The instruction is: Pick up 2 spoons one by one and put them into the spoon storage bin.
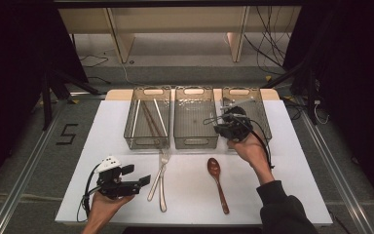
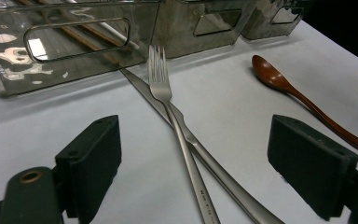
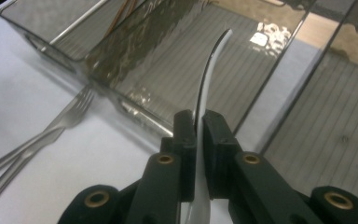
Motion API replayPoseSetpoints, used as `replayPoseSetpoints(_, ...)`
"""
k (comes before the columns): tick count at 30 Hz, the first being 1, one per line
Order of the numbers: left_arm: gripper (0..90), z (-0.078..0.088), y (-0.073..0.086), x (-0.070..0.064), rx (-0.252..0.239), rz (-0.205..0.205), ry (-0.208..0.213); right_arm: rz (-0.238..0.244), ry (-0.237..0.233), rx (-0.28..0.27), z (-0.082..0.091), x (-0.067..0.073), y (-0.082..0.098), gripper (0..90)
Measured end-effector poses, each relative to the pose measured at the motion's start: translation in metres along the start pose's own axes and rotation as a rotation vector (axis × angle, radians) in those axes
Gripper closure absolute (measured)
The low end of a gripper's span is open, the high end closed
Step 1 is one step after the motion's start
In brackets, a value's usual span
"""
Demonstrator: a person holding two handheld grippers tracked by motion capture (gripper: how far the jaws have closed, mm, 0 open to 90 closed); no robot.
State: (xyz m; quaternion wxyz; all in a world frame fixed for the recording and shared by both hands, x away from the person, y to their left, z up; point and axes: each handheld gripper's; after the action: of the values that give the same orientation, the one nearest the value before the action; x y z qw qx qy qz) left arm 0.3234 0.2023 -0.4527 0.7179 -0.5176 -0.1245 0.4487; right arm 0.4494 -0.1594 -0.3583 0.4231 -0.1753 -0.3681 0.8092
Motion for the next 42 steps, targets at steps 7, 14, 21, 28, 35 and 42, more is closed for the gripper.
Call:
replayPoseSetpoints(7, 17.1, 0.0, 0.0, 0.0, -0.005, -0.005, 0.003, 0.002, 0.019, -0.011, -0.024, 0.001, -0.025, 85.1)
replayPoseSetpoints(14, 17.2, 0.001, 0.0, 0.0, -0.009, -0.008, 0.003, -0.002, 0.03, -0.002, -0.045, 0.004, -0.043, 85.1)
replayPoseSetpoints(21, 17.1, 0.001, 0.0, 0.0, -0.014, -0.009, 0.004, -0.024, 0.037, 0.004, -0.062, 0.003, -0.05, 85.0)
replayPoseSetpoints(28, 17.1, 0.0, -0.001, -0.001, -0.02, -0.015, 0.007, -0.038, 0.042, 0.012, -0.075, 0.004, -0.055, 85.0)
replayPoseSetpoints(35, 17.1, 0.001, -0.001, -0.001, -0.026, -0.018, 0.01, -0.051, 0.042, 0.022, -0.084, 0.005, -0.057, 84.9)
replayPoseSetpoints(42, 17.1, 0.0, -0.001, -0.002, -0.025, -0.021, 0.012, -0.055, 0.048, 0.034, -0.091, 0.005, -0.055, 84.8)
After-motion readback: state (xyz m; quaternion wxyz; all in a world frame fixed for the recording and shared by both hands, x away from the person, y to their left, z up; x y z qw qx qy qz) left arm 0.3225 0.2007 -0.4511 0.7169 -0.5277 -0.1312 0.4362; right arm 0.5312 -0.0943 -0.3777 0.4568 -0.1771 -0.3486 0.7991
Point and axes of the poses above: each handheld gripper's, and its own axes: z roughly backward along the jaws, y roughly out of its underside, x roughly to its left, and after that the axes turned 5 degrees about -x, right-handed
